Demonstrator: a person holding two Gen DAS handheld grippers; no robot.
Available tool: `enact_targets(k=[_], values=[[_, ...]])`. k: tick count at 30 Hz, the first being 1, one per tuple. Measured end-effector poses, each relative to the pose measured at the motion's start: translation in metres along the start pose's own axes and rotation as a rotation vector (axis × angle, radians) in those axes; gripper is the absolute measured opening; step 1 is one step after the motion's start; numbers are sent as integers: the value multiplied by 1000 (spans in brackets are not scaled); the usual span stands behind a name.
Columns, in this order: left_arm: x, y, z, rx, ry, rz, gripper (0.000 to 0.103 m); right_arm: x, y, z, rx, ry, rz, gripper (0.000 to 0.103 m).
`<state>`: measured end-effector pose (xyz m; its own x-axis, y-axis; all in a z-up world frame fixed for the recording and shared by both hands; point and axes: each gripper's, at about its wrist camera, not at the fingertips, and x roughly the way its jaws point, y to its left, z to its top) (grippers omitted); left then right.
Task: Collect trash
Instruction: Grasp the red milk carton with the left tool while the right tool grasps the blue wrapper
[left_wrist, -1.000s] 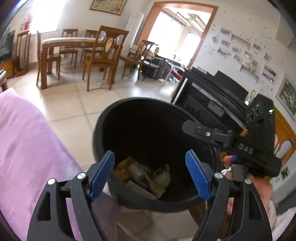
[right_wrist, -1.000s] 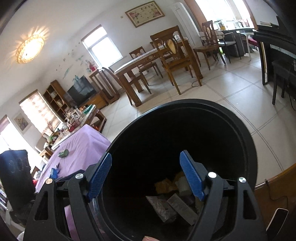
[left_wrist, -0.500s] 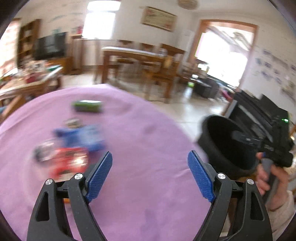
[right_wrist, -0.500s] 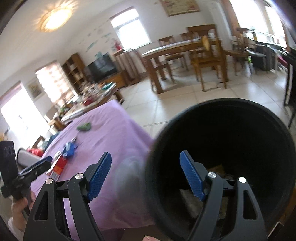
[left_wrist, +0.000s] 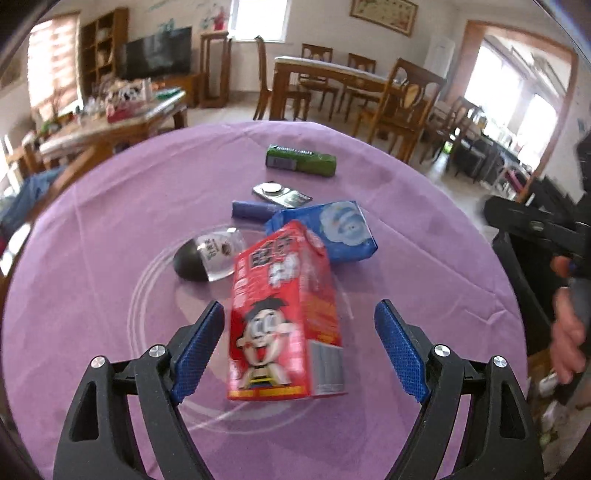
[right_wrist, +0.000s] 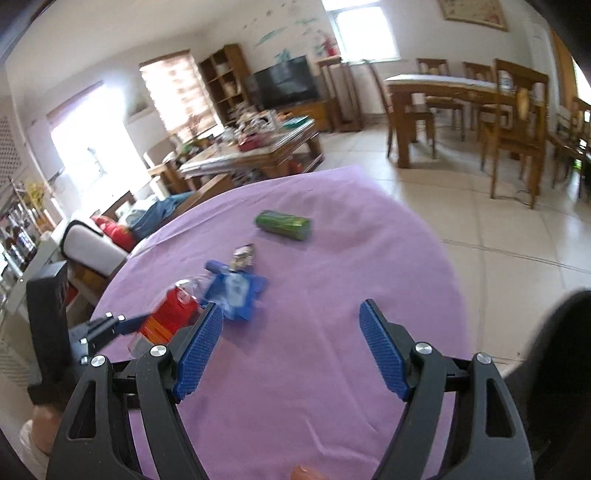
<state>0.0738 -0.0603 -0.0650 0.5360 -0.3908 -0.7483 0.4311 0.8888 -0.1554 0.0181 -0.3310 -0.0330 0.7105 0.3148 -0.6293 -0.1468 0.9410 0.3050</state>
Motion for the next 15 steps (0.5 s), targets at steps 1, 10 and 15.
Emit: enact_targets(k=[1,10,15], values=[[-1,2,0,-5,-1,-2,82,11,5,4,-6,19,4,75],[10,8,-4,7,65,-50,53,96,29,9,31,195,77,57],[6,12,-8,-26,54,-90,53,103,26,5,71,213,110,29]])
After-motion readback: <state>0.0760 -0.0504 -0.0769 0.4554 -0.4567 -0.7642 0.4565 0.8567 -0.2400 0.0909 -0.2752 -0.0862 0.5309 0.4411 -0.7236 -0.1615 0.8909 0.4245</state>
